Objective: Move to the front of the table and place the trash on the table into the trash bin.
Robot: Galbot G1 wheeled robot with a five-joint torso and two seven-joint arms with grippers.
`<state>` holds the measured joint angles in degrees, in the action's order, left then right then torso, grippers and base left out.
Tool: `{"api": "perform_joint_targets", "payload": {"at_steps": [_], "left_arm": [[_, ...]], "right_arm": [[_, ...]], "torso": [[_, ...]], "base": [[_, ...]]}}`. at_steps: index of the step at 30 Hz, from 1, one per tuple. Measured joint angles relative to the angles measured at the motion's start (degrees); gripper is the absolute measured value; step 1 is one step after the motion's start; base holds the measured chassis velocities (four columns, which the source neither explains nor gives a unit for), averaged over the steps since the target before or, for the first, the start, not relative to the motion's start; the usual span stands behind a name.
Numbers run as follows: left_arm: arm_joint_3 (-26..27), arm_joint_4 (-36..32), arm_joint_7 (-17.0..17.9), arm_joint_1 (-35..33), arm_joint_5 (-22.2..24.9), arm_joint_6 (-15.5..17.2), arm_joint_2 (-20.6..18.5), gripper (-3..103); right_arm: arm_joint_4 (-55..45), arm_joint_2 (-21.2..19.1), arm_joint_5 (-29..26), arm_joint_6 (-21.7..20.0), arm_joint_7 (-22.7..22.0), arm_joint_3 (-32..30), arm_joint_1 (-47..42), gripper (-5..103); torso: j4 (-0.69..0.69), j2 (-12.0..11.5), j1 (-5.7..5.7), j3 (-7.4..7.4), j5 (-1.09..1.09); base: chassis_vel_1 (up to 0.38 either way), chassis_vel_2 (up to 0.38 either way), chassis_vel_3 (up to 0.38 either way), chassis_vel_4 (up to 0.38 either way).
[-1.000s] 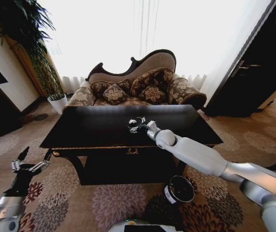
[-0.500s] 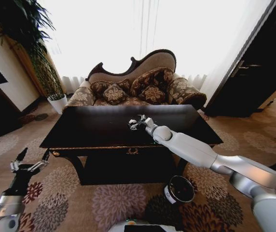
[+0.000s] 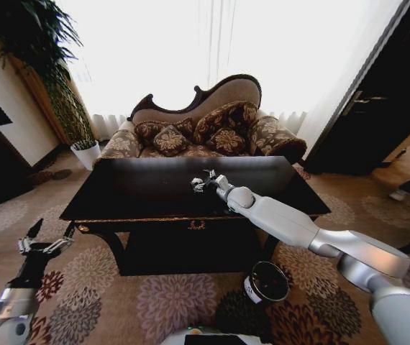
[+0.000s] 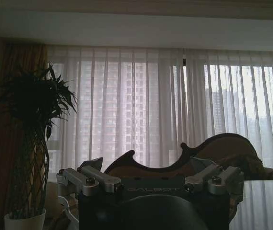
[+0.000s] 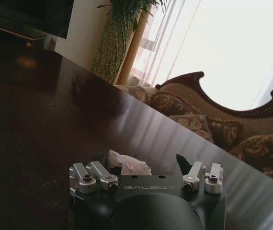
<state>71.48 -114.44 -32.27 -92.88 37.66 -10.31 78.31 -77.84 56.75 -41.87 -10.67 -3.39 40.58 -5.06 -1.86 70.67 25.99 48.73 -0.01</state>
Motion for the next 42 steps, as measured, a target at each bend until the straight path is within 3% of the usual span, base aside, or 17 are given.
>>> {"api": "perform_joint_targets", "payload": {"at_steps": [2, 5, 8, 12, 14, 18, 20, 27, 34, 42], "left_arm": [[0.0, 0.1, 0.0, 0.0, 0.0, 0.0, -0.1, 100], [0.0, 0.2, 0.0, 0.1, 0.0, 0.0, -0.1, 100], [0.0, 0.3, 0.0, 0.1, 0.0, 0.0, -0.2, 100], [-0.1, 0.4, 0.0, 0.2, 0.0, 0.0, -0.2, 100], [-0.1, 0.4, 0.0, 0.2, 0.0, 0.0, -0.2, 100], [-0.1, 0.4, 0.0, 0.2, 0.1, 0.0, -0.3, 100], [-0.1, 0.4, 0.0, 0.1, 0.1, 0.0, -0.4, 100], [0.3, -0.4, 0.0, -0.5, 0.4, 0.0, -0.5, 100], [0.4, -1.6, 0.1, -1.3, 0.4, 0.1, -0.3, 100], [-0.1, -2.7, 0.2, -1.8, 0.4, 0.2, 0.3, 100]], "right_arm": [[-0.2, -0.1, -1.9, -0.6, -0.1, 0.1, -0.1, 79], [-0.3, -0.1, -3.7, -1.1, -0.1, 0.1, -0.4, 62], [-0.4, -0.2, -3.8, -1.2, -0.1, 0.1, -0.7, 57], [-0.8, -0.5, -3.8, -1.2, 0.1, 0.1, -1.3, 35], [-0.9, -0.5, -3.8, -1.2, 0.1, 0.1, -1.3, 35], [-1.3, -0.9, -4.2, -1.2, 0.7, 0.1, -1.4, 13], [-1.5, -1.1, -4.5, -1.0, 0.8, 0.1, -1.4, 8], [-5.4, -3.3, -6.8, 0.2, 2.8, -1.7, -2.9, 1], [-9.8, -6.7, -6.2, 2.7, 6.3, -6.4, -6.1, 1], [-18.6, -12.5, -9.3, 5.4, 10.8, -19.1, -18.8, 1]], "torso": [[0.00, 0.0, 0.00, 0.00, 0.00], [0.00, 0.0, 0.00, 0.00, 0.00], [0.01, 0.0, 0.00, 0.00, 0.00], [0.02, 0.0, 0.00, 0.00, 0.01], [0.02, 0.0, 0.00, 0.01, 0.00], [0.01, 0.0, 0.01, 0.02, 0.00], [0.00, 0.0, 0.02, 0.02, 0.00], [-0.03, 0.0, 0.04, 0.05, 0.00], [0.00, 0.0, 0.05, 0.05, -0.01], [0.01, 0.0, 0.03, 0.02, 0.01]], "base": [[0.000, 0.000, 0.000, 0.000], [0.000, 0.000, 0.000, 0.000], [0.000, 0.000, 0.000, 0.000], [0.000, 0.000, 0.000, 0.000], [0.000, 0.000, 0.000, 0.000], [0.000, 0.000, 0.000, 0.000], [0.000, 0.000, 0.000, 0.000], [0.000, 0.000, 0.000, 0.000], [0.000, 0.000, 0.000, 0.000], [0.000, 0.000, 0.000, 0.000]]}}
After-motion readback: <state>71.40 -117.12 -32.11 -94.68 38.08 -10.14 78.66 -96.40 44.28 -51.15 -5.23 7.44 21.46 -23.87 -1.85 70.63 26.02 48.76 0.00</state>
